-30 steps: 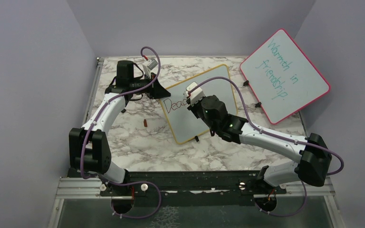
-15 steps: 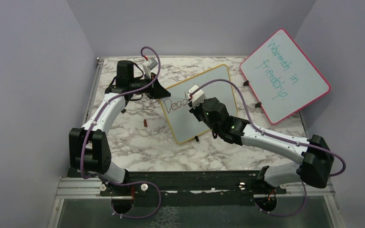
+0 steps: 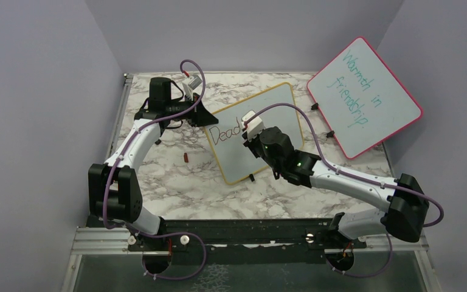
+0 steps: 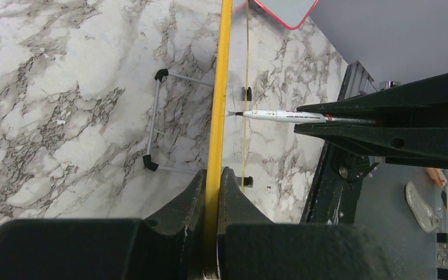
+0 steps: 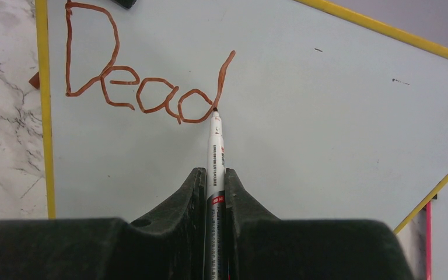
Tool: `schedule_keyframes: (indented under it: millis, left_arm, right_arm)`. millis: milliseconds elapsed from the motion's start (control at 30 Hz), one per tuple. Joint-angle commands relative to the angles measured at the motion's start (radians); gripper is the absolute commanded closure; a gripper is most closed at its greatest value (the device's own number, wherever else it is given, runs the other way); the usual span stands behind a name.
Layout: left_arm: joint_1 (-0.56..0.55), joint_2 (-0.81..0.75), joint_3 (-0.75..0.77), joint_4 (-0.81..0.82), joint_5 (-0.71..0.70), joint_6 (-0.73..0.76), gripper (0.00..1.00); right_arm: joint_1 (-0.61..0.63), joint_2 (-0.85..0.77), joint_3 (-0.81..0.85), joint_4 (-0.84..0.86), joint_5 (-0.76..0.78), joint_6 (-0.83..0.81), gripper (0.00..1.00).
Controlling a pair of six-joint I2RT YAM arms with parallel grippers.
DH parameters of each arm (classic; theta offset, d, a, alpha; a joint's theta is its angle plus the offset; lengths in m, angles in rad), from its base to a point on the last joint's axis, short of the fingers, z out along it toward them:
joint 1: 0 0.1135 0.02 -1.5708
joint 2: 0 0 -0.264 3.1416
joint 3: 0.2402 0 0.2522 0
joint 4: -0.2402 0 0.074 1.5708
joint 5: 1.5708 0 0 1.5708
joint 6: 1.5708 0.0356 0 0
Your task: Write a sentence on the whiteboard
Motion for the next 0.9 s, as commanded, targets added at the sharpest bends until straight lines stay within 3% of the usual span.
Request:
schedule_keyframes:
  millis: [0, 867]
  left_arm:
    - [0.006, 0.052, -0.017, -0.067, -0.180, 0.105, 1.00]
    - [0.007, 0.054, -0.015, -0.070, -0.185, 0.108, 1.00]
  right_arm:
    - [-0.008, -0.016, -0.025, -0.051, -0.014, 0.018, 1.00]
    - [-0.008, -0.030, -0.036, -0.061, 0.055, 0.017, 1.00]
